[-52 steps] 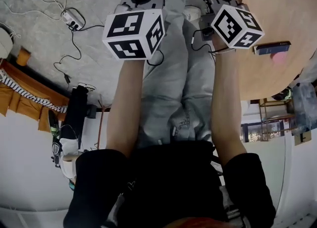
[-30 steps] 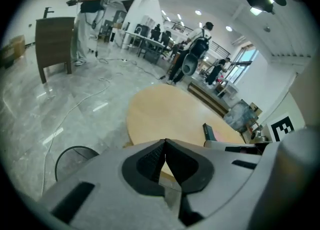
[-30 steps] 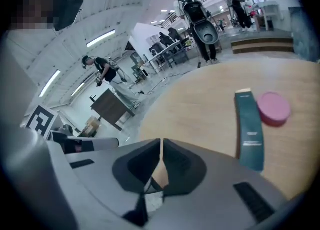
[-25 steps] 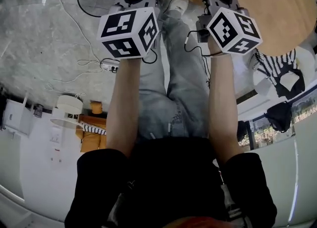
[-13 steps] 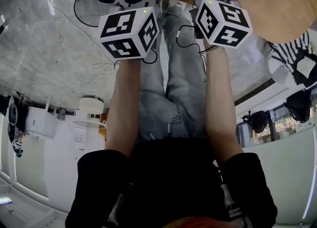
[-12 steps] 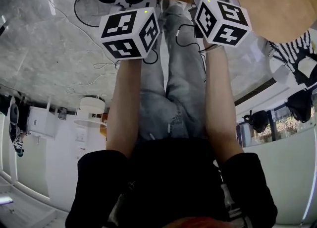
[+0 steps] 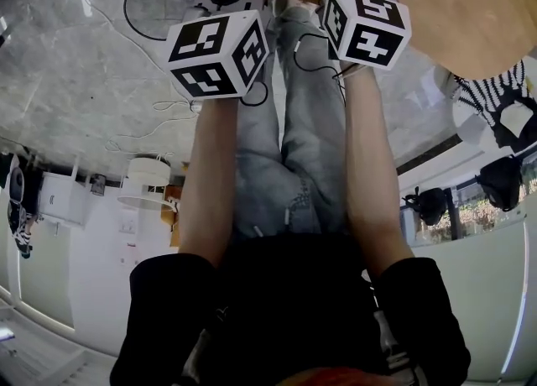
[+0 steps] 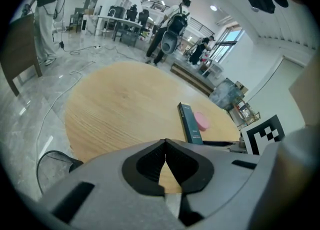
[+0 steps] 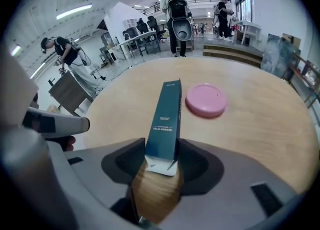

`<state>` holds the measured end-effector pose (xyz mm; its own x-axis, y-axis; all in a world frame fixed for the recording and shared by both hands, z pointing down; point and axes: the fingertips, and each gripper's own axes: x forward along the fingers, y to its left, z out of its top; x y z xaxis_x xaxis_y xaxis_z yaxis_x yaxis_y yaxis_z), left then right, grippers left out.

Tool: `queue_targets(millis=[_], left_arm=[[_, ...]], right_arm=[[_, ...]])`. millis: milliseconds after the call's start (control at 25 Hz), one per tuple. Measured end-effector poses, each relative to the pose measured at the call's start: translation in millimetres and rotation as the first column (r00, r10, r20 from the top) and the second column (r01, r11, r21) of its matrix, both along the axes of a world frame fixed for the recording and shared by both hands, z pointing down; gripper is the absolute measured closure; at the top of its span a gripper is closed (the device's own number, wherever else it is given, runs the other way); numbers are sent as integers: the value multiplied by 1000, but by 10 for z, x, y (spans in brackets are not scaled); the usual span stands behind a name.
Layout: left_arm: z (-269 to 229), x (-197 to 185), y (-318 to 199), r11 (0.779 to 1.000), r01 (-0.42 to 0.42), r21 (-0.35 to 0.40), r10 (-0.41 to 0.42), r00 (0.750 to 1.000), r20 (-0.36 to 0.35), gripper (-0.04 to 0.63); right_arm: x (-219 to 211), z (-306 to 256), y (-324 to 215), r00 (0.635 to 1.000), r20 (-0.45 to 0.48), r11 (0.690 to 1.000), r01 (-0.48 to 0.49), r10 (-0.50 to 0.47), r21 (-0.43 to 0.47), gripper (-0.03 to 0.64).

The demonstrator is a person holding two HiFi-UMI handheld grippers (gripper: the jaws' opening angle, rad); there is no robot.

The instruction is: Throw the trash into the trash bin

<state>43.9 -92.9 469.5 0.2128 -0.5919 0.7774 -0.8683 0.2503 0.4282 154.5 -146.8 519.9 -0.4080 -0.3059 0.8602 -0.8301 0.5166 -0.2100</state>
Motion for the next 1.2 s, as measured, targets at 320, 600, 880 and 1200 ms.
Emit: queue_targets(millis=[320, 600, 880, 1200], left_arm=[[-136, -302, 196, 994, 107, 22, -108, 994, 23, 589], [-187, -652, 662, 965, 260, 41, -261, 964, 42, 589], [-239, -991, 1308, 912, 408, 43, -410, 910, 64, 589], [-229, -1256, 2125, 802, 596, 52, -598, 798, 81, 589]], right_arm=[[-69, -74, 13, 1000, -10, 1000, 17, -17, -24, 440], [-440, -252, 223, 990, 28, 991, 135, -135, 4, 442], [-967, -384, 586, 958, 71, 961, 277, -278, 20, 442], [-1555, -435, 1243, 867, 95, 872, 489, -490, 28, 442]])
